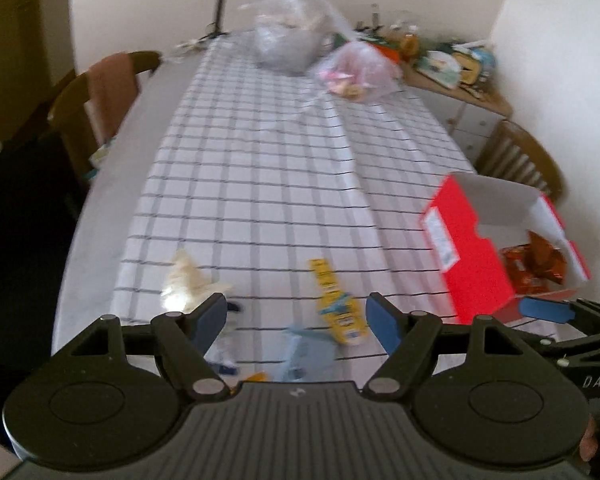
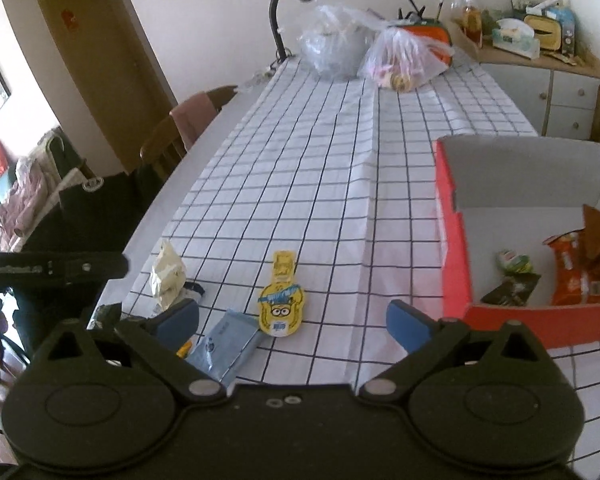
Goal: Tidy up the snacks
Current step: 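Move both tools back to the snacks on the tablecloth, then grasp the yellow cartoon lollipop with the right tool while the left tool grasps the black chocolate bar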
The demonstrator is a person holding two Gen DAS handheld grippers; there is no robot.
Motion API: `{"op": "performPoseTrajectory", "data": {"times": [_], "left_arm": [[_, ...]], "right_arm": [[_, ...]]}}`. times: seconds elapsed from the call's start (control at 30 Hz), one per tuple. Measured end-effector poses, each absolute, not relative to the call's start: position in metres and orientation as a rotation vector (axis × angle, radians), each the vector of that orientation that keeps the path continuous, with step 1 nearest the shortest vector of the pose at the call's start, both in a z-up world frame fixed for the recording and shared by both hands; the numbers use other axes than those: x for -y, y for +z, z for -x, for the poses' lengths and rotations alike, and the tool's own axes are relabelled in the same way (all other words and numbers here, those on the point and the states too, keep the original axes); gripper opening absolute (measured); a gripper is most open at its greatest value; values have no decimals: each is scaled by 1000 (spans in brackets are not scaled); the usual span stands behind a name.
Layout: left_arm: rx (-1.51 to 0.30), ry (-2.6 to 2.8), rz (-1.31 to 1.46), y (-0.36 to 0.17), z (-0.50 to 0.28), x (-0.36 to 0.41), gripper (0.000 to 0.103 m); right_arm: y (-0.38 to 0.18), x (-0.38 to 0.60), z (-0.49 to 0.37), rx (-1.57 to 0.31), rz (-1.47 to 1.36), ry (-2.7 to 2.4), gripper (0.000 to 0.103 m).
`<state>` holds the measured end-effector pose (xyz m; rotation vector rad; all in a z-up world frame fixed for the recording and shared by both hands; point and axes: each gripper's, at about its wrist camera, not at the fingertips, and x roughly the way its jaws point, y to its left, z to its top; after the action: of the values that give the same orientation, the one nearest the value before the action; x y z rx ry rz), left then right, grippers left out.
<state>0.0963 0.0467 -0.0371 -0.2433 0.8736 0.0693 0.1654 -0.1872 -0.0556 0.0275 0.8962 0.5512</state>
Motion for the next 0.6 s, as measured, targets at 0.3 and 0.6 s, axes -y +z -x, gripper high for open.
{"op": "performPoseTrajectory", "data": {"times": [0.3,0.6], "left_arm": [[-926,204,311,-63,-83,-108,76],[-993,303,361,-91,-81,-146,76]], "right_arm": [[-92,153,-188,-986,23,532,96],[-128,122,-213,-1067,63,520,93]]}}
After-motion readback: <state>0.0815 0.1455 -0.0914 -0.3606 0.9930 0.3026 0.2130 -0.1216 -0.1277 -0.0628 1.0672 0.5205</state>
